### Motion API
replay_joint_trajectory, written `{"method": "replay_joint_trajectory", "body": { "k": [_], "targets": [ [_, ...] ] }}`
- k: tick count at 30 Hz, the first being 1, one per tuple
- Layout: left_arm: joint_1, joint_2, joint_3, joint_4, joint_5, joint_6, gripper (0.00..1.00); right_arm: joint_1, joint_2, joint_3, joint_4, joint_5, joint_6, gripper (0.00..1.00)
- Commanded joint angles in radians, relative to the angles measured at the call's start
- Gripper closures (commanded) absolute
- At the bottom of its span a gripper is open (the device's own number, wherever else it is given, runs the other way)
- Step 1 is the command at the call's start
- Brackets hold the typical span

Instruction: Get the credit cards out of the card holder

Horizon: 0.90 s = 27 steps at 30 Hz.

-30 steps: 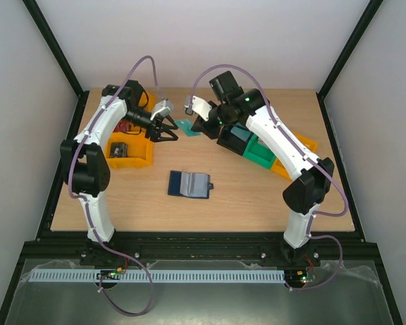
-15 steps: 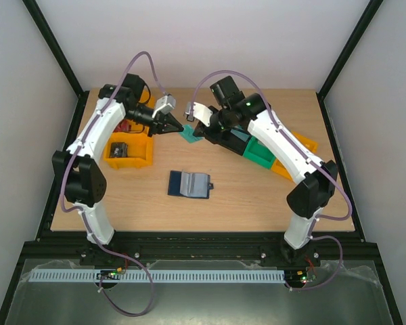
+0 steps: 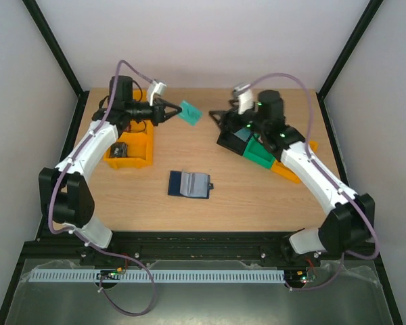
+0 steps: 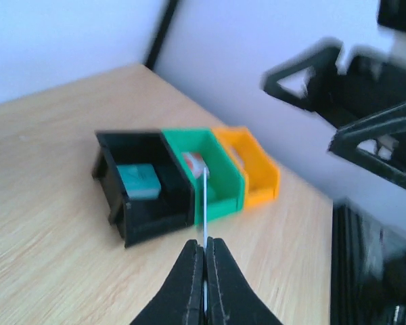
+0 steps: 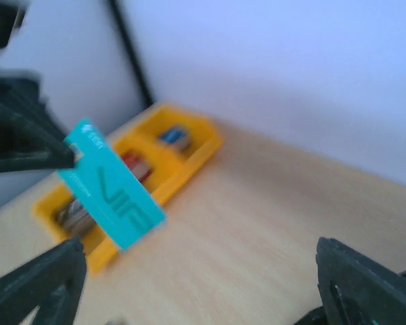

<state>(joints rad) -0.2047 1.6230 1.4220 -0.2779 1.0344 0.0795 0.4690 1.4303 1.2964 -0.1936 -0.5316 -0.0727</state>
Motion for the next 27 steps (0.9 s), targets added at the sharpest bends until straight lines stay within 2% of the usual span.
{"method": "replay_joint_trajectory", "body": {
  "k": [1, 3, 7, 10, 15, 20, 24, 27],
  "targets": [
    [0.031, -0.042, -0.081, 0.624, -0.129, -0.714, 0.98, -0.113, -0.102, -0.176, 0.68, 0.05, 0.659, 0.08],
    [0.033, -0.049, -0.124, 0.795, -0.157, -0.912, 0.98, -0.121, -0.091, -0.198, 0.746, 0.04, 0.808, 0.07],
    [0.022, -0.064, -0.23, 1.122, -0.224, -1.293, 0.98, -0.12, -0.033, -0.151, 0.758, -0.027, 1.018, 0.04],
    [-0.006, -0.081, -0.258, 1.194, -0.24, -1.358, 0.98, -0.095, -0.005, -0.124, 0.786, -0.076, 1.082, 0.05],
    [-0.044, -0.09, -0.292, 1.215, -0.263, -1.4, 0.98, -0.013, 0.034, -0.087, 0.752, -0.088, 1.064, 0.08],
    [-0.058, -0.107, -0.3, 1.238, -0.251, -1.402, 0.98, 0.021, 0.057, -0.125, 0.82, -0.084, 1.097, 0.3],
    [-0.061, -0.121, -0.317, 1.232, -0.245, -1.397, 0.98, 0.026, 0.071, -0.118, 0.852, -0.097, 1.116, 0.61],
    [-0.064, -0.126, -0.322, 1.208, -0.243, -1.382, 0.98, 0.028, 0.079, -0.114, 0.866, -0.099, 1.124, 0.76]
  ]
}}
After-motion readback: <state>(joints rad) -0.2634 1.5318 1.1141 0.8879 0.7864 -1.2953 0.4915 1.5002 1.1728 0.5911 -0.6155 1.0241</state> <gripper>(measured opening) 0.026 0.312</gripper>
